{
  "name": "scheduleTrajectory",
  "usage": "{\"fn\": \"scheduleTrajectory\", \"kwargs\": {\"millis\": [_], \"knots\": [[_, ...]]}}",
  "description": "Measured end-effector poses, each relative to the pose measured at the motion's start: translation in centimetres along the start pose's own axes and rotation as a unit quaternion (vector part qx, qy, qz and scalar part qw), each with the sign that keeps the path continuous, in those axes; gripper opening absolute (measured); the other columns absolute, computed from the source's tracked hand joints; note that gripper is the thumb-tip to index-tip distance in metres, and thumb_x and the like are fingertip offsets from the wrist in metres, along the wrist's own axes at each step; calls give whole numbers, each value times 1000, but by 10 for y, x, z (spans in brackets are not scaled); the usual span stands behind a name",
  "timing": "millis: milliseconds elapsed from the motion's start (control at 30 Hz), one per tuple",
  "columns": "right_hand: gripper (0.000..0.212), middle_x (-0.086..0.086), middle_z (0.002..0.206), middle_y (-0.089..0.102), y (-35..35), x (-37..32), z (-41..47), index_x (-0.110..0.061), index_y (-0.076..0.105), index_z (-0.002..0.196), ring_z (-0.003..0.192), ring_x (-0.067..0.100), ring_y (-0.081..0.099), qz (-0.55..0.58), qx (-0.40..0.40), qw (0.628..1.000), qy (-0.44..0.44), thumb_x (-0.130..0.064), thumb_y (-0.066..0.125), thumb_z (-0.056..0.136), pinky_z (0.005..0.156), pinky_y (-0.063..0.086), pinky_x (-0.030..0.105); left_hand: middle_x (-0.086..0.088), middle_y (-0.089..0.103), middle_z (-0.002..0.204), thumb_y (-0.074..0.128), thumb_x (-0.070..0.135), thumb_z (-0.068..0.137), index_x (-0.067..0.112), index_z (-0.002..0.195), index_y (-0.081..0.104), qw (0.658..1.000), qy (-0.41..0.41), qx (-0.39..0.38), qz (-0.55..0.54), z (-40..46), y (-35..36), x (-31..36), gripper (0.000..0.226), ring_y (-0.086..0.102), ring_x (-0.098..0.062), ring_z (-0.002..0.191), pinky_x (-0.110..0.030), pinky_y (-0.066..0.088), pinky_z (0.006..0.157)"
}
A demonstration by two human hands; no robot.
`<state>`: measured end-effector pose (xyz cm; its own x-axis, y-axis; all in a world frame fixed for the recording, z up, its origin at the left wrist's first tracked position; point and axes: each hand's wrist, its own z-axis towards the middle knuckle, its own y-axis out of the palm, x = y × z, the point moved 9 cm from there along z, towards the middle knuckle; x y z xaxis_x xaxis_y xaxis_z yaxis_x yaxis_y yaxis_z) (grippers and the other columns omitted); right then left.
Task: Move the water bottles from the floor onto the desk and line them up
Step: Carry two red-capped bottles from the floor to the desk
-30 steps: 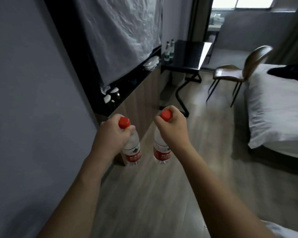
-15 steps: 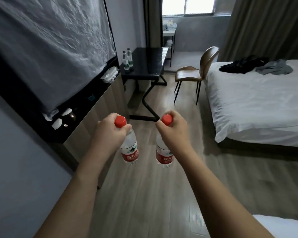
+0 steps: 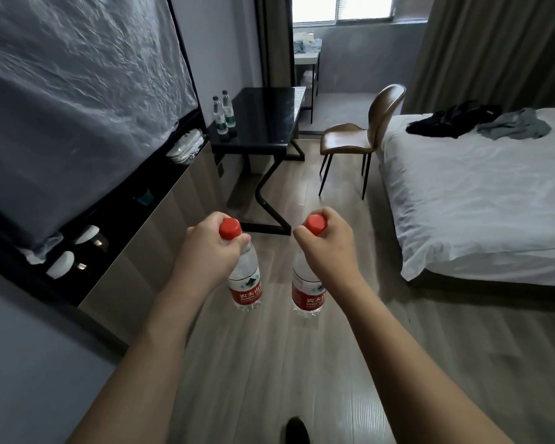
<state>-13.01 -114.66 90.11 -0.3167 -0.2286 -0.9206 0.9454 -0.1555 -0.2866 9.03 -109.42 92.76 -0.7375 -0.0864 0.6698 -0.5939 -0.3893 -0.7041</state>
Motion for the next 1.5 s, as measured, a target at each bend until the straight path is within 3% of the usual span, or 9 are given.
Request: {"fn": "scheduleTrajectory", "kwargs": {"millis": [167, 300, 633, 800, 900, 1000, 1233, 1400, 1500], "knots": [[12, -1, 69, 57, 22, 20, 74, -23, 53, 75, 62, 11, 53, -3, -8, 1000, 2, -25, 64, 74, 58, 50, 32, 11, 60, 73, 75, 32, 82, 25, 87, 61, 1000, -5, -1, -15, 73, 39, -5, 17, 55, 1, 66, -15, 35, 54], [15, -7, 67, 54, 27, 25, 132, -27, 52, 72, 59, 0, 51, -7, 3, 1000, 3, -22, 66, 75, 53, 43, 19, 10, 61, 75, 75, 31, 83, 23, 88, 61, 1000, 4, -10, -19, 129, 61, 5, 17, 56, 0, 70, -13, 35, 56], [10, 6, 73, 61, 44, 49, 250, -17, 56, 76, 60, 8, 51, -12, 0, 1000, 21, -17, 66, 76, 56, 48, 27, 10, 60, 74, 74, 31, 83, 22, 88, 60, 1000, 13, 0, -26, 244, 94, 19, 17, 54, -1, 69, -15, 34, 55], [12, 5, 71, 58, 66, 76, 322, -16, 55, 77, 59, 3, 49, -29, -1, 999, 19, -18, 67, 77, 55, 47, 24, 8, 61, 80, 73, 33, 84, 21, 91, 61, 1000, 2, -14, -16, 311, 130, 15, 19, 57, -9, 77, -16, 37, 59], [13, 3, 71, 59, 82, 88, 371, -20, 54, 77, 66, 14, 57, -20, -9, 1000, 18, -20, 67, 77, 60, 53, 31, 6, 62, 84, 73, 34, 85, 22, 93, 60, 1000, -2, -13, -13, 356, 148, 15, 19, 57, -12, 80, -15, 36, 59], [12, 6, 74, 59, 94, 93, 424, -19, 54, 79, 71, 22, 59, -15, -14, 1000, 17, -21, 66, 75, 65, 56, 42, 8, 61, 83, 72, 34, 85, 23, 93, 60, 1000, -7, -12, -7, 405, 162, 19, 18, 54, -3, 77, -16, 34, 57], [11, 4, 73, 61, 135, 102, 539, -20, 56, 78, 70, 20, 60, -17, -24, 1000, 12, -23, 65, 74, 65, 55, 41, 14, 58, 76, 72, 35, 85, 26, 88, 59, 1000, -14, 12, -11, 514, 181, 16, 16, 52, 9, 72, -7, 29, 53], [12, 1, 73, 62, 177, 116, 610, -22, 57, 79, 73, 14, 59, -18, -21, 999, 17, -22, 68, 76, 63, 53, 31, 12, 60, 81, 72, 35, 85, 27, 91, 58, 1000, -18, 11, -13, 594, 200, -7, 17, 54, -3, 76, -16, 33, 58], [12, -1, 73, 62, 204, 120, 655, -22, 57, 79, 71, 14, 60, -19, -11, 1000, 19, -21, 69, 77, 63, 52, 28, 9, 62, 82, 72, 35, 85, 25, 93, 59, 1000, -10, -11, -14, 648, 214, -18, 19, 59, -15, 82, -29, 45, 66]]}}
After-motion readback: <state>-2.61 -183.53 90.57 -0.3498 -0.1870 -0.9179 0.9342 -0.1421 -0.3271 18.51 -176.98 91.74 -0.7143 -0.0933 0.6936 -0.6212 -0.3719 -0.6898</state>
